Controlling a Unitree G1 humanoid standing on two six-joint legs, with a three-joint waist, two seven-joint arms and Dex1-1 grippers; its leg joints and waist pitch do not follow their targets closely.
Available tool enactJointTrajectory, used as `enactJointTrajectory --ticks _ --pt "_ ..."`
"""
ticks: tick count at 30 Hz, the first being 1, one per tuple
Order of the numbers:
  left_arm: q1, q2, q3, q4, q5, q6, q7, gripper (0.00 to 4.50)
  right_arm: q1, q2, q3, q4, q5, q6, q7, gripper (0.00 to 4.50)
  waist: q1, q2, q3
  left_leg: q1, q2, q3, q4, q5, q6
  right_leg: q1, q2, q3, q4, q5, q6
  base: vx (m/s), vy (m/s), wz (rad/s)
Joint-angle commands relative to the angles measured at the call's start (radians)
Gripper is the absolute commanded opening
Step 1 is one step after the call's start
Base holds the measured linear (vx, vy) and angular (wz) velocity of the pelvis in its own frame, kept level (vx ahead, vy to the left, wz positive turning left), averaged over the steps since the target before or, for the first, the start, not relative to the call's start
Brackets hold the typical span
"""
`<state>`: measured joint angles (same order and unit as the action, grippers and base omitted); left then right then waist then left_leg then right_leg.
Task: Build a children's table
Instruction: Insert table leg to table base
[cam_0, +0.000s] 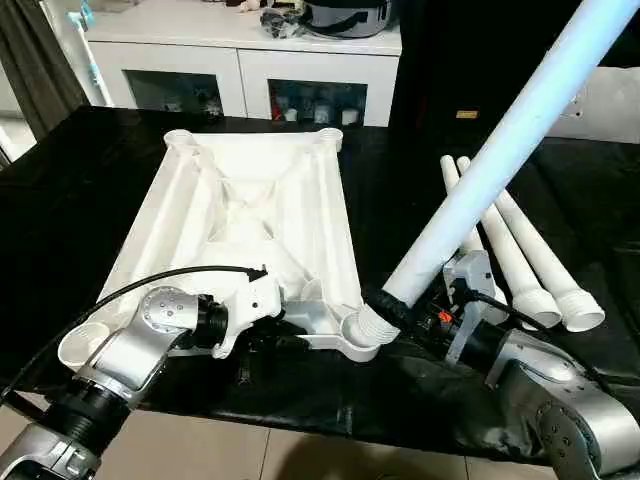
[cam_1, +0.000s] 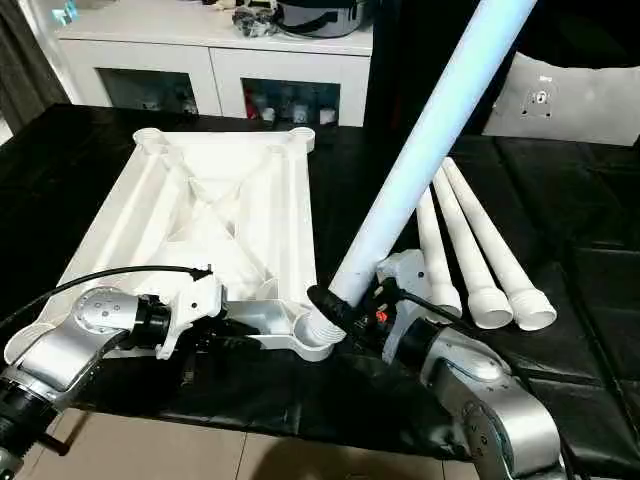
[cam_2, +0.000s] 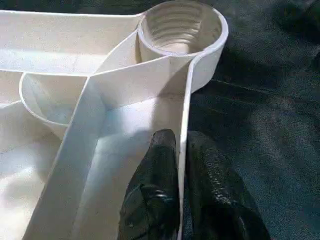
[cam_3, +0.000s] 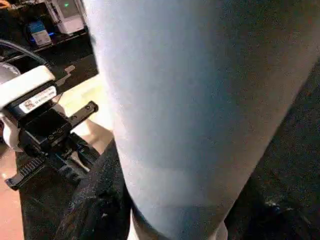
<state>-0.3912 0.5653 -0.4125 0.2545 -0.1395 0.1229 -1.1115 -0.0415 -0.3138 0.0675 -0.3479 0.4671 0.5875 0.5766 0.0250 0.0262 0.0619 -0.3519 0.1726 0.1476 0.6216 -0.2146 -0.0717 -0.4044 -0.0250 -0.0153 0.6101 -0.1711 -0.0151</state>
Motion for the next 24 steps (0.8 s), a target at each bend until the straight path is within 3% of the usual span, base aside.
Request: enactJointTrajectory --ticks 1,2,3,4,5,17,24 --pt "0.005 0.001 0.013 0.025 0.023 0.016 0.013 0.08 -0.018 0.003 0.0 -0.027 0.011 0.004 0.001 1.93 -0.002 0.002 -0.055 -0.006 0.033 -0.014 -0.088 -0.252 -0.01 0.038 -0.088 0.041 -0.102 -0.527 -0.084 0.0 0.0 0.0" --pt "0.005 0.0 0.014 0.025 0.024 0.017 0.012 0.08 -0.019 0.004 0.0 -0.027 0.011 0.005 0.0 1.93 -0.003 0.003 -0.056 -0.004 0.034 -0.014 -0.087 -0.25 -0.01 0.037 -0.088 0.041 -0.101 -0.52 -0.087 0.0 0.0 0.0" --pt "0.004 -0.002 0.016 0.025 0.026 0.019 0.011 0.08 -0.019 0.004 0.0 -0.024 0.012 0.004 0.001 1.93 -0.006 -0.006 -0.058 -0.005 0.033 -0.012 -0.085 -0.246 -0.008 0.037 -0.087 0.041 -0.101 -0.517 -0.087 0.0 0.0 0.0" --pt "0.005 -0.002 0.016 0.025 0.027 0.02 0.011 0.08 -0.017 0.003 0.001 -0.022 0.011 0.002 0.003 1.93 -0.005 -0.001 -0.057 -0.005 0.033 -0.013 -0.086 -0.24 -0.005 0.037 -0.088 0.042 -0.1 -0.515 -0.091 0.0 0.0 0.0" --pt "0.004 -0.003 0.016 0.027 0.027 0.02 0.011 0.03 -0.016 0.002 0.004 -0.019 0.009 0.001 0.004 1.93 -0.007 -0.006 -0.057 -0.006 0.032 -0.011 -0.085 -0.235 -0.003 0.038 -0.087 0.042 -0.101 -0.517 -0.089 0.0 0.0 0.0" --pt "-0.016 -0.031 0.035 0.045 0.039 0.026 0.046 0.0 -0.031 0.013 0.011 0.009 -0.001 -0.011 -0.005 1.93 -0.008 -0.003 -0.055 -0.004 0.031 -0.012 -0.084 -0.243 0.0 0.032 -0.089 0.041 -0.109 -0.579 -0.07 0.0 0.0 0.0" --pt "-0.037 -0.062 0.038 0.068 0.048 0.002 0.049 0.0 -0.047 0.013 0.006 0.02 -0.011 -0.017 -0.013 1.93 -0.01 -0.008 -0.055 -0.003 0.031 -0.011 -0.083 -0.24 0.004 0.031 -0.088 0.04 -0.11 -0.582 -0.067 0.0 0.0 0.0"
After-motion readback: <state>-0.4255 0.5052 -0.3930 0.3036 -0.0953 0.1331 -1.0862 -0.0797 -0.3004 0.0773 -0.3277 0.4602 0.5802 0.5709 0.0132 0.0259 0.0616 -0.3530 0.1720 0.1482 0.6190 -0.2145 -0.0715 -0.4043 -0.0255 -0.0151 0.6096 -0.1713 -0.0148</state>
